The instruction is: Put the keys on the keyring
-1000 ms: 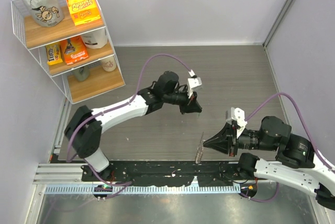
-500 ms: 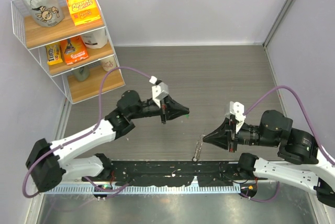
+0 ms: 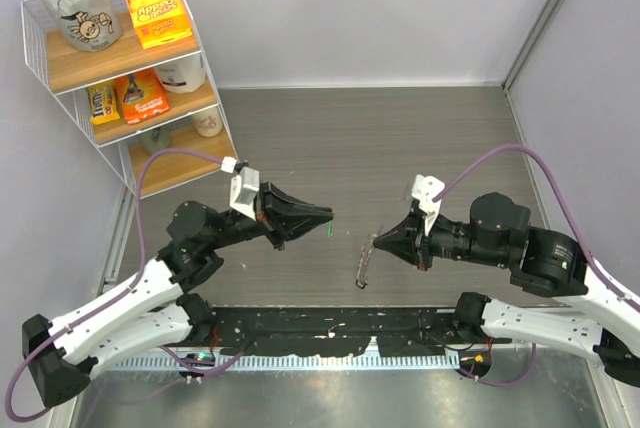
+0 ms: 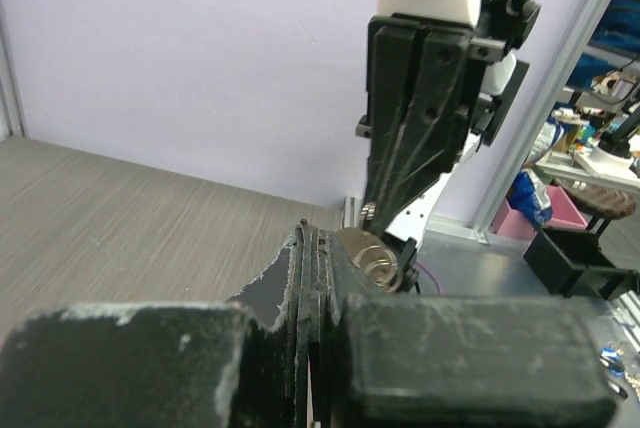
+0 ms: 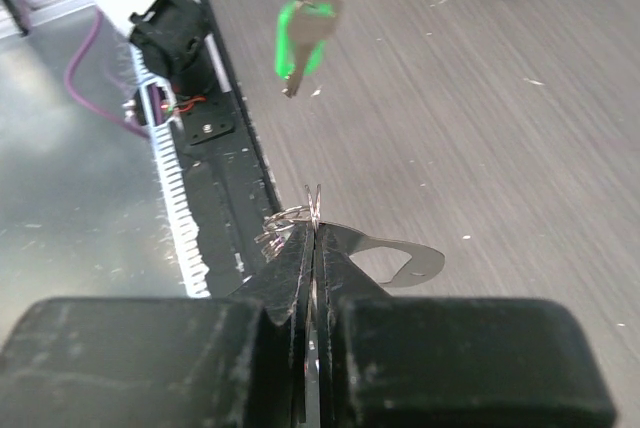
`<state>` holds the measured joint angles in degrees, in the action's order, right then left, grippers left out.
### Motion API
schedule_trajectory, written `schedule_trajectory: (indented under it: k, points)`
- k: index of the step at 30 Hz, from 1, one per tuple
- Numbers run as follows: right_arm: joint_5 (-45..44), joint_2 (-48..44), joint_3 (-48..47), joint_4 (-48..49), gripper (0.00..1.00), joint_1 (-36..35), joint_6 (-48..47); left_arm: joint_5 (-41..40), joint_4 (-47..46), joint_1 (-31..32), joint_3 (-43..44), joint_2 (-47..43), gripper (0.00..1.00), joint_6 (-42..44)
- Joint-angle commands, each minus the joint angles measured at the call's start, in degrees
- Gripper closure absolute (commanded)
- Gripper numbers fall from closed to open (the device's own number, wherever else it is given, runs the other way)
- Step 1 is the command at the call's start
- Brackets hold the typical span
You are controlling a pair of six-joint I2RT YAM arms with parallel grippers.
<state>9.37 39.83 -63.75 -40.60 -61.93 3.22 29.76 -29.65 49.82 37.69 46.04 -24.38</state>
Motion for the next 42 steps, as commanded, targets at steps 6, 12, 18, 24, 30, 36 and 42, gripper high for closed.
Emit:
schedule_trajectory:
  k: [6, 12, 18, 24, 30, 36, 42]
  points:
    - [-12.1, 1.2, -1.2, 14.4, 0.95, -0.3, -8.2, -5.5, 5.1, 0.2, 2.3, -3.7, 1.00, -5.5]
    - [-14.1, 0.3, 3.5, 24.0, 0.95, -0.3, -12.2, -6.5, 5.0, 0.2, 3.0, -2.6, 1.00, -7.6]
    - [-17.2, 1.5, 7.5, 29.4, 0.95, -1.2, -14.6, -8.0, 5.5, 0.2, 4.1, -2.5, 1.00, -9.5]
    - [-22.5, 2.1, 11.0, 37.1, 0.95, -3.7, -19.1, -10.5, 6.7, 0.2, 5.2, -2.8, 1.00, -13.3]
    - [-27.6, 2.5, 15.6, 47.4, 0.94, -6.4, -23.3, -11.7, 6.6, 0.2, 5.7, -2.2, 1.00, -16.7]
    - [-32.2, 3.1, 18.6, 55.4, 0.95, -8.6, -26.8, -12.4, 6.6, 0.2, 6.0, -1.2, 1.00, -18.4]
    - [-34.7, 4.4, 19.8, 59.8, 0.95, -10.8, -29.7, -13.9, 6.4, 0.2, 6.1, -0.3, 1.00, -19.6]
